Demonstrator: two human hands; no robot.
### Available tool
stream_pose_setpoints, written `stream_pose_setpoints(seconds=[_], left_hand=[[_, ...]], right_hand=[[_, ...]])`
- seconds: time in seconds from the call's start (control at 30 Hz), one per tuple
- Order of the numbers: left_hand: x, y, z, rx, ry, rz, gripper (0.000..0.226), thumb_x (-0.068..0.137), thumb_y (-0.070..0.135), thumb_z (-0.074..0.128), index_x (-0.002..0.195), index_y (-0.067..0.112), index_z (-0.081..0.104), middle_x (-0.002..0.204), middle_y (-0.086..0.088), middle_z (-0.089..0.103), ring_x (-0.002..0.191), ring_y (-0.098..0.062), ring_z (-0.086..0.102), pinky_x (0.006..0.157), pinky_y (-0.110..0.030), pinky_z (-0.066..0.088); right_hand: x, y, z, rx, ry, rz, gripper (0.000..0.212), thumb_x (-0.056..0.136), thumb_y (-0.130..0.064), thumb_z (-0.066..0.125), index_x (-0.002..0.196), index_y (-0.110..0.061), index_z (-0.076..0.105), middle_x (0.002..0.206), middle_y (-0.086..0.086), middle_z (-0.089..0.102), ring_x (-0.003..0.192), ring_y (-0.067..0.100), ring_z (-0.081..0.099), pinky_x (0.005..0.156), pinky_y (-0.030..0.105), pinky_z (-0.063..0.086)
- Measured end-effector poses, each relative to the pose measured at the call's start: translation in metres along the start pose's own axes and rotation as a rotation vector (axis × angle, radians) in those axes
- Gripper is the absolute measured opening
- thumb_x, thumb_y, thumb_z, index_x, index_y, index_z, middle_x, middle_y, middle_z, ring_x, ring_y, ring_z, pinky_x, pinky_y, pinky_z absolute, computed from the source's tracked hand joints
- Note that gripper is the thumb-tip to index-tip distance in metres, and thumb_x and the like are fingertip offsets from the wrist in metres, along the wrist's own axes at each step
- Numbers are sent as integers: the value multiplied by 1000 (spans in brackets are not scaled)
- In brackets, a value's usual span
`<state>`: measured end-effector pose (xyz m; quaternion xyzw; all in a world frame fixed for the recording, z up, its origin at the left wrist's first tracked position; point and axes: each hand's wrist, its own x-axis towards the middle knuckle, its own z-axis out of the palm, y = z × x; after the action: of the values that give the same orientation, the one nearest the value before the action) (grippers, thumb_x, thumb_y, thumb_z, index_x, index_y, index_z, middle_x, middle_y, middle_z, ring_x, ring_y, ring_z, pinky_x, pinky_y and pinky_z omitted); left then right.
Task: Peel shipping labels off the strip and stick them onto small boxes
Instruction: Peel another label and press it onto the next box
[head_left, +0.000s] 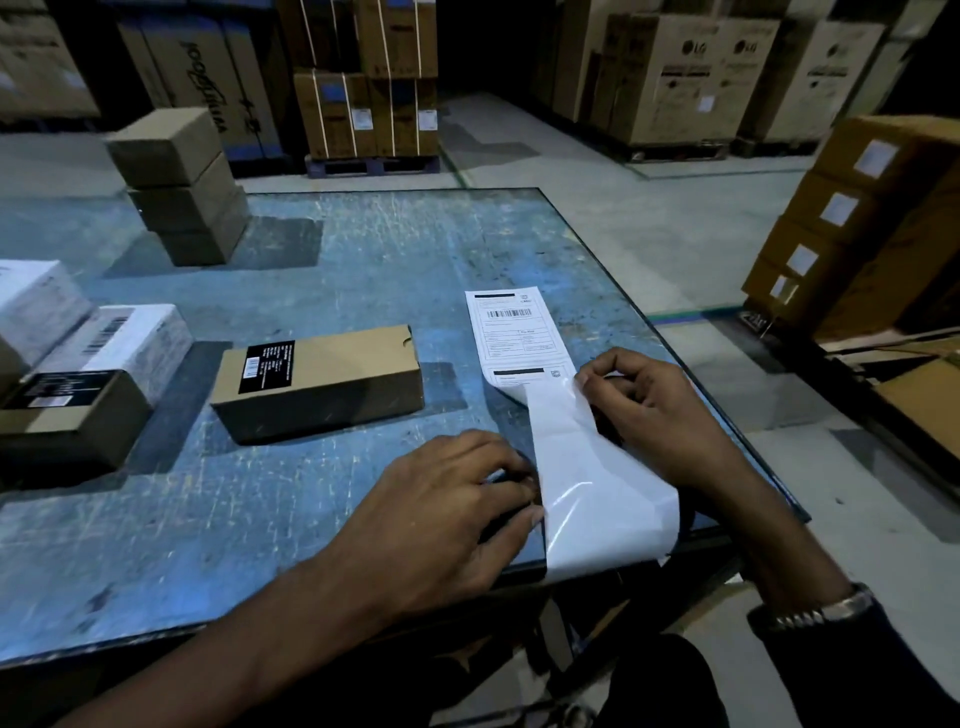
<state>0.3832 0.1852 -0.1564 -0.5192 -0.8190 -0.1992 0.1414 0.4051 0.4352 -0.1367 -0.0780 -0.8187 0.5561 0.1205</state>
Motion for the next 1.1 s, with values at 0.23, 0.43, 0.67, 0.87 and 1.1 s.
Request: stream_pose_setpoints(seconds=[0.23, 0.43, 0.67, 0.87, 1.1], left_hand=[[-1, 10, -12, -71, 196, -68, 14, 101, 30, 67, 99, 17, 73, 121, 1, 70, 106, -21, 68, 81, -40, 56], [-1, 8, -11, -88, 55, 46, 36, 106, 40, 62, 128, 15, 75, 135, 3, 72, 126, -16, 65, 105, -35, 51], [-1, 5, -7, -37, -129, 94, 41, 108, 50, 55, 125, 22, 78, 137, 8, 72, 126, -10, 65, 114, -35, 45], [1, 4, -6, -81, -94, 80, 34, 107, 45, 61, 120, 21, 81, 131, 8, 75, 120, -11, 68, 99, -36, 52], [3, -2, 0, -163, -40, 33, 26, 105, 41, 64, 117, 24, 81, 123, 13, 75, 112, -9, 68, 91, -36, 55]], right_hand=[[-8, -9, -1, -10, -104, -75, 16, 102, -9, 71, 88, -4, 74, 63, 8, 67, 53, 12, 55, 55, 17, 43], [-18, -12, 2, -52, -118, -128, 14, 98, -16, 78, 85, -11, 81, 67, -2, 73, 54, 6, 64, 56, 14, 45], [-11, -10, 1, -98, -135, -141, 16, 100, -10, 74, 85, -7, 77, 68, 10, 74, 53, 6, 60, 56, 12, 45], [12, 4, -10, -95, 68, -96, 15, 94, -8, 74, 79, -10, 76, 68, 7, 73, 59, 11, 60, 61, 32, 50], [18, 14, -6, -85, 167, -79, 16, 94, -14, 75, 78, -17, 78, 69, -6, 71, 64, 6, 57, 67, 31, 47]])
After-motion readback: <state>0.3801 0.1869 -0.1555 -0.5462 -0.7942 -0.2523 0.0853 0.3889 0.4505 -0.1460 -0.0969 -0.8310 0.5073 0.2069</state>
